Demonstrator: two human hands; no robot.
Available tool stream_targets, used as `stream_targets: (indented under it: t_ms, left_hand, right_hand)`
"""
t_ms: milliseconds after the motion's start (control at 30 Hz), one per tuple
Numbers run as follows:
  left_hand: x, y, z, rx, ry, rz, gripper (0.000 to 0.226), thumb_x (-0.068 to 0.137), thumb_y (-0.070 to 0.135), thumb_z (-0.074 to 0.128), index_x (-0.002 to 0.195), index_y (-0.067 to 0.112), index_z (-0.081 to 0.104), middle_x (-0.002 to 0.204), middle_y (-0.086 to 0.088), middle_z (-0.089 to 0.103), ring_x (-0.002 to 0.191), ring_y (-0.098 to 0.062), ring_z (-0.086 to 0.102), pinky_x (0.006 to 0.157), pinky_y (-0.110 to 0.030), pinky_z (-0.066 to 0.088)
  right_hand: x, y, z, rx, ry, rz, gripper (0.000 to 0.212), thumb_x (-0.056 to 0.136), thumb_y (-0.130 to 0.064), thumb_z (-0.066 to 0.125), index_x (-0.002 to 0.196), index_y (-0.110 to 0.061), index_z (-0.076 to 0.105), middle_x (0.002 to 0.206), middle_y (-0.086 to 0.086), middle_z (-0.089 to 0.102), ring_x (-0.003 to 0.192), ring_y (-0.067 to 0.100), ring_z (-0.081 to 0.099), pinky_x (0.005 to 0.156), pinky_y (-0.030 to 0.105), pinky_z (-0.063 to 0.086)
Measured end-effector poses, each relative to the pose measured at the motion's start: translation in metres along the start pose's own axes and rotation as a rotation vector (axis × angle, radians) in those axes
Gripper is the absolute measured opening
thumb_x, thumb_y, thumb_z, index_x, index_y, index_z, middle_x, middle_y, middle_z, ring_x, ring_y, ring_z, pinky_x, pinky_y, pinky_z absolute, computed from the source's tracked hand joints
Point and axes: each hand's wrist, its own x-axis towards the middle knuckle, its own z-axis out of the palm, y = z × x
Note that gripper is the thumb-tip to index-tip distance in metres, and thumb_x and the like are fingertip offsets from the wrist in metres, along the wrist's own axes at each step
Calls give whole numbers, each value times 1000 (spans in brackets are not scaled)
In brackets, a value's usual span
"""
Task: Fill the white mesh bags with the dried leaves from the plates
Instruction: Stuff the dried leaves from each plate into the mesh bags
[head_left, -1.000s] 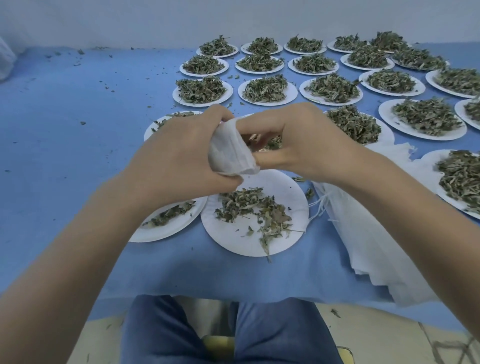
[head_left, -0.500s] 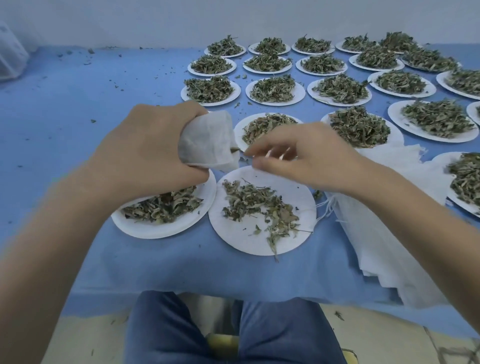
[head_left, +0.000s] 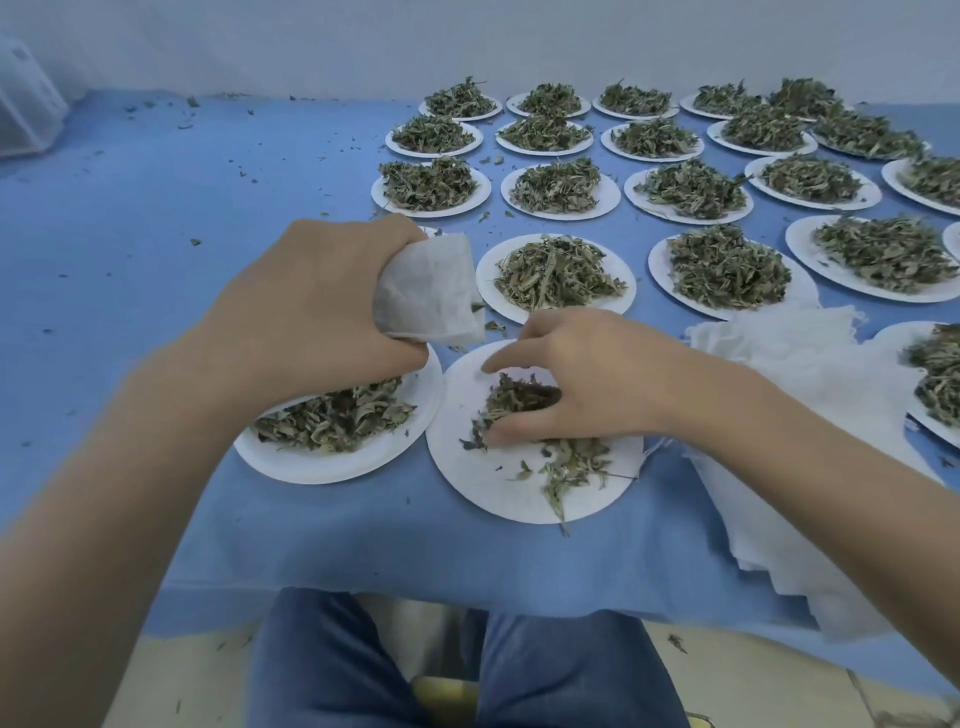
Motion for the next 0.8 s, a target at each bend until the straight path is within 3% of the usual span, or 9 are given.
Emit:
stream_targets:
  t_ms: [133, 267, 367, 433, 533, 633, 800]
  left_hand:
    - [1, 1, 3, 43, -25, 32, 39, 62, 27, 71, 95, 32, 51, 75, 14, 54, 73, -14, 47, 60, -24, 42]
    - [1, 2, 5, 67, -9, 45, 37, 64, 27, 72, 96, 32, 54, 76, 13, 53, 74, -16, 48, 60, -25, 42]
    - [0, 4, 7, 69, -22, 54, 37, 64, 28, 71, 98, 29, 56, 76, 11, 53, 74, -16, 48, 59, -31, 45]
    - [1, 4, 9, 78, -32, 58, 34, 64, 28, 70, 95, 27, 56, 73, 9, 53, 72, -17, 48, 59, -33, 45]
    - [1, 6, 11, 111, -47, 53, 31, 65, 31, 67, 93, 27, 55, 71, 9, 51, 70, -16, 46, 55, -24, 39]
    - [2, 7, 13, 109, -54, 64, 33, 65, 31, 68, 95, 25, 55, 75, 7, 53, 73, -19, 48, 57, -30, 42]
    - [4, 12, 17, 64, -53, 77, 38, 63, 33, 72, 96, 26, 55, 75, 8, 53, 72, -14, 48, 59, -33, 45]
  right_hand:
    - [4, -7, 5, 31, -35, -1, 49, 83, -50, 60, 129, -33, 55, 107, -3, 45, 95, 16, 51, 79, 29, 45]
    - [6, -8, 7, 59, 9, -50, 33, 89, -34, 61, 121, -28, 63, 115, 0, 57, 102, 17, 56, 89, 33, 46]
    - [2, -4, 0, 86, 118, -76, 29, 89, -33, 62, 117, -26, 66, 108, -2, 67, 90, 8, 58, 81, 13, 40]
    - [-6, 1, -13, 189, 215, -62, 29, 85, -34, 66, 112, -27, 69, 100, -5, 70, 81, 3, 55, 71, 8, 37]
    - [-18, 6, -30, 372, 339, -46, 27, 79, -32, 71, 106, -29, 71, 97, -9, 70, 85, 3, 58, 80, 19, 45]
    - [-23, 4, -37, 489, 404, -57, 25, 78, -28, 72, 103, -29, 72, 92, -18, 66, 89, -4, 57, 85, 20, 47]
    - [-18, -5, -39, 431, 398, -99, 24, 82, -22, 70, 105, -25, 72, 96, -9, 70, 84, 7, 61, 82, 29, 48]
